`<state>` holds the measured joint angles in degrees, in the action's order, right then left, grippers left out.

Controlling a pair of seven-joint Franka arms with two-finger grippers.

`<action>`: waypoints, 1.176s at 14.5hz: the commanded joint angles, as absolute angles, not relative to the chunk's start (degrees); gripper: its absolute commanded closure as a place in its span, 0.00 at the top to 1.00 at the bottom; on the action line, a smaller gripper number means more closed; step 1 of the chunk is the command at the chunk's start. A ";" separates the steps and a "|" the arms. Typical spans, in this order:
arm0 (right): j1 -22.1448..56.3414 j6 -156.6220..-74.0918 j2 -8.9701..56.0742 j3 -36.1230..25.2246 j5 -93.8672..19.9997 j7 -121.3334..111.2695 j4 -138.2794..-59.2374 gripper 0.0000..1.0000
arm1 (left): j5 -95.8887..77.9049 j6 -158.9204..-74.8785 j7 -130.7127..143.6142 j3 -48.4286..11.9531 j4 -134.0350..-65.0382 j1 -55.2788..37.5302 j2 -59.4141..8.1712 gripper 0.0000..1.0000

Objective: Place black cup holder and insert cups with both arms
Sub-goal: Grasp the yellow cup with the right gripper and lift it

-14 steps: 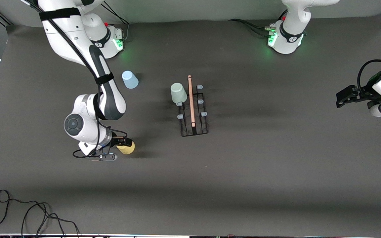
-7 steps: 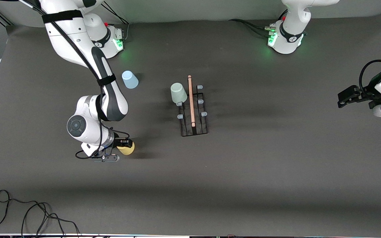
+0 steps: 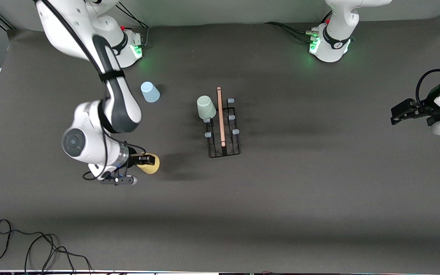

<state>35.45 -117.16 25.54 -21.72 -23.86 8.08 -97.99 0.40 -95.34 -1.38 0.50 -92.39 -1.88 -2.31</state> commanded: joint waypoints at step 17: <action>57.13 -121.19 28.21 -22.24 -18.11 47.64 -92.72 0.00 | 0.62 -96.60 -1.41 0.26 -92.37 -2.11 -2.20 1.00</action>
